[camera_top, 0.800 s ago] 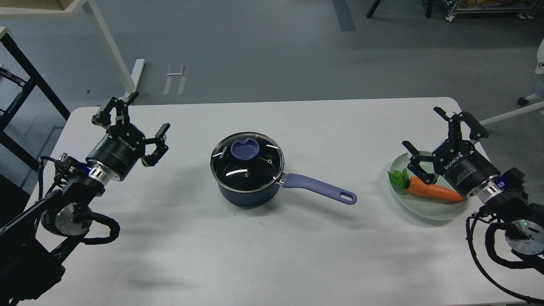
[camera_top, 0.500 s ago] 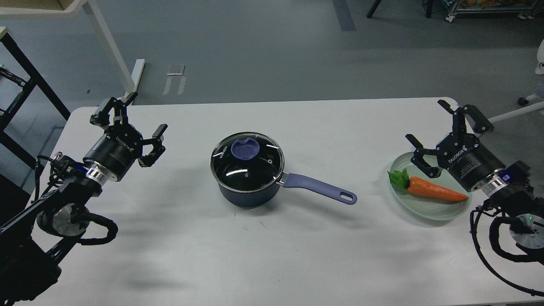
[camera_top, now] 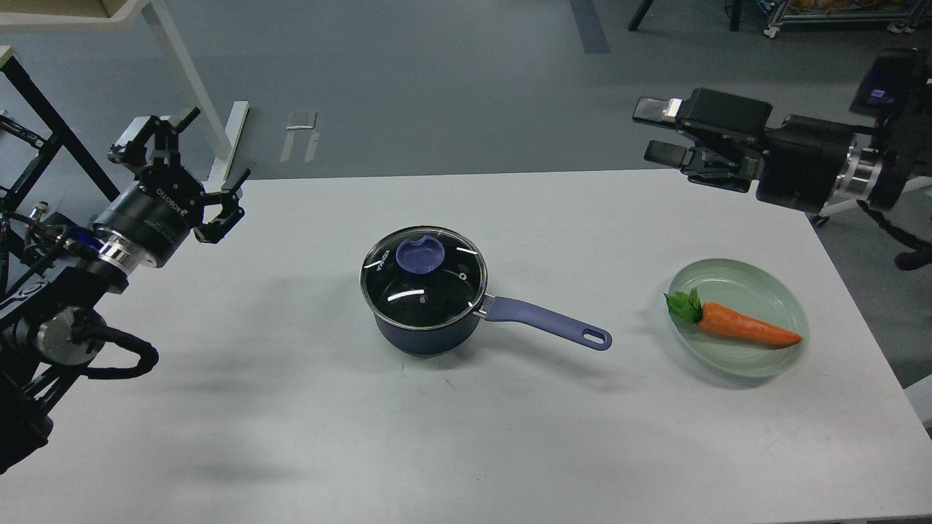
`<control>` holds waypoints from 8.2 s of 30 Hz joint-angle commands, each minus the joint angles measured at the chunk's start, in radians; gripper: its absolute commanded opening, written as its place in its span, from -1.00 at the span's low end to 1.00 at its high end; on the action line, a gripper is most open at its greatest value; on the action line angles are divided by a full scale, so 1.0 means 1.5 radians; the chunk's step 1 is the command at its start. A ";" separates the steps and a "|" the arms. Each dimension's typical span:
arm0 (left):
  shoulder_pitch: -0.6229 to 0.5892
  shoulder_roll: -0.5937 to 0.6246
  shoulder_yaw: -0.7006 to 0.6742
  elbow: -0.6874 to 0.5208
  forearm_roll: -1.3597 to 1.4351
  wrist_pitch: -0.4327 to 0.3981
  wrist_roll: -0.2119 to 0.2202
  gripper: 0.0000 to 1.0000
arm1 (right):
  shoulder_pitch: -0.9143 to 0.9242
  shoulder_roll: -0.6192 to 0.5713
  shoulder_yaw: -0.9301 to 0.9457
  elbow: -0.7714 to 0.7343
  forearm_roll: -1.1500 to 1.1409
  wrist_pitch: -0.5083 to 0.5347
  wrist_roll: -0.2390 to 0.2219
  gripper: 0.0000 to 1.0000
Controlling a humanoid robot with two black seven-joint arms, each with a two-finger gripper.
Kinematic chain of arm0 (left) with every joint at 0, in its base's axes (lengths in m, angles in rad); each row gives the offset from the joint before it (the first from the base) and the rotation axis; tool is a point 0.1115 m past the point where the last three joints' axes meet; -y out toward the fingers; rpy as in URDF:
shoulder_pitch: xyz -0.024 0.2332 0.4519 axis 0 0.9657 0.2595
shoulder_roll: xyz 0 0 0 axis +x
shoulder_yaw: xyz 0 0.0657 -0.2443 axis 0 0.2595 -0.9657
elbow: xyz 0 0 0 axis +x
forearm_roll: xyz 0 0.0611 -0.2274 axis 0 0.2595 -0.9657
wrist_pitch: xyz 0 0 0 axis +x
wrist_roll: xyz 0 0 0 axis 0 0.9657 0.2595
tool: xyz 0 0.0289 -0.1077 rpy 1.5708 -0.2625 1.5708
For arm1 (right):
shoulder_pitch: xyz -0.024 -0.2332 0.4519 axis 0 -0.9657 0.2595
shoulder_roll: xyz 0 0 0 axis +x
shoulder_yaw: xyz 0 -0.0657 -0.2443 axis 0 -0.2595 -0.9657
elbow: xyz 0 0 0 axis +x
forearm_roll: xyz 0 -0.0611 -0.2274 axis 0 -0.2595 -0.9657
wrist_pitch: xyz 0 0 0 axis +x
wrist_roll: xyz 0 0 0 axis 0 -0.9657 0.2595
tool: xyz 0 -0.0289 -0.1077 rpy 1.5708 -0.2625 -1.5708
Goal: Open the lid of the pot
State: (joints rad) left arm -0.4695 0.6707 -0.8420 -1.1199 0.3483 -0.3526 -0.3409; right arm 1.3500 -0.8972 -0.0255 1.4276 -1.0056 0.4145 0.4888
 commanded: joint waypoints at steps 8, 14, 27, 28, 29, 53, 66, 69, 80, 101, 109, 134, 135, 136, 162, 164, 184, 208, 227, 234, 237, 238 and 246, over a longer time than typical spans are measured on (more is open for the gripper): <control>-0.030 0.000 0.007 -0.071 0.222 -0.038 -0.006 0.99 | 0.135 0.159 -0.222 0.001 -0.269 -0.037 0.000 0.95; -0.034 -0.005 0.007 -0.093 0.260 -0.032 -0.006 0.99 | 0.133 0.221 -0.292 -0.043 -0.283 -0.064 0.000 0.84; -0.044 -0.005 0.007 -0.094 0.258 -0.029 -0.006 0.99 | 0.104 0.307 -0.352 -0.141 -0.286 -0.107 0.000 0.52; -0.044 -0.005 0.007 -0.094 0.259 -0.029 -0.006 0.99 | 0.104 0.307 -0.354 -0.141 -0.285 -0.110 0.000 0.51; -0.044 -0.006 0.007 -0.094 0.259 -0.029 -0.006 0.99 | 0.102 0.307 -0.357 -0.141 -0.285 -0.114 0.000 0.51; -0.131 -0.032 0.051 -0.089 0.474 -0.017 -0.008 0.99 | 0.076 0.308 -0.368 -0.142 -0.286 -0.148 0.000 -0.22; -0.180 -0.025 0.156 -0.148 0.930 0.092 -0.099 0.98 | 0.072 0.306 -0.369 -0.142 -0.286 -0.151 0.000 -0.39; -0.190 -0.024 0.230 -0.145 1.015 0.185 -0.099 0.98 | 0.069 0.305 -0.368 -0.142 -0.285 -0.152 0.000 -0.39; -0.203 -0.053 0.360 -0.020 1.073 0.328 -0.099 0.99 | 0.064 0.293 -0.377 -0.141 -0.284 -0.152 0.000 -0.38; -0.232 -0.132 0.405 0.093 1.081 0.374 -0.099 0.95 | 0.065 0.296 -0.378 -0.139 -0.283 -0.152 0.000 -0.37; -0.233 -0.153 0.405 0.121 1.081 0.375 -0.099 0.85 | 0.066 0.295 -0.378 -0.139 -0.283 -0.152 0.000 -0.37; -0.260 -0.185 0.439 0.150 1.080 0.381 -0.099 -0.05 | 0.066 0.294 -0.378 -0.139 -0.283 -0.152 0.000 -0.36; -0.260 -0.185 0.439 0.150 1.080 0.382 -0.099 -0.23 | 0.066 0.294 -0.378 -0.139 -0.283 -0.152 0.000 -0.36; -0.261 -0.185 0.439 0.150 1.080 0.383 -0.099 -0.25 | 0.066 0.294 -0.378 -0.139 -0.283 -0.152 0.000 -0.36; -0.309 -0.078 0.439 0.053 0.988 0.380 -0.099 -0.32 | 0.066 0.289 -0.378 -0.139 -0.283 -0.153 0.000 -0.33; -0.308 -0.034 0.440 0.027 0.978 0.379 -0.099 -0.31 | 0.066 0.288 -0.378 -0.139 -0.283 -0.152 0.000 -0.33; -0.164 0.157 0.562 0.031 0.971 0.526 -0.099 -0.31 | 0.066 0.289 -0.377 -0.137 -0.282 -0.153 0.000 -0.32; -0.107 0.134 0.578 0.117 0.948 0.561 -0.099 0.75 | 0.066 0.287 -0.378 -0.136 -0.282 -0.153 0.000 -0.32; -0.253 0.198 0.564 0.011 0.430 0.322 -0.099 0.93 | 0.075 0.287 -0.377 -0.134 -0.282 -0.153 0.000 0.15; -0.309 0.199 0.553 0.012 0.256 0.200 -0.099 0.96 | 0.100 0.250 -0.374 -0.109 -0.270 -0.150 0.000 0.98; -0.310 0.199 0.532 0.014 0.156 0.135 -0.099 0.98 | 0.142 0.193 -0.369 -0.076 -0.248 -0.148 0.000 0.98; -0.310 0.198 0.522 0.015 0.118 0.126 -0.099 0.98 | 0.153 0.174 -0.364 -0.066 -0.232 -0.148 0.000 0.98; -0.302 0.165 0.503 0.022 -0.128 0.117 -0.099 0.98 | 0.106 0.012 -0.221 -0.038 0.092 -0.155 0.000 0.98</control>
State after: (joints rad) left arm -0.9313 0.9490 -0.0847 -1.0953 0.2493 -0.1766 -0.4884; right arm 1.5620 -0.8061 -0.4257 1.3722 -1.0578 0.1867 0.4885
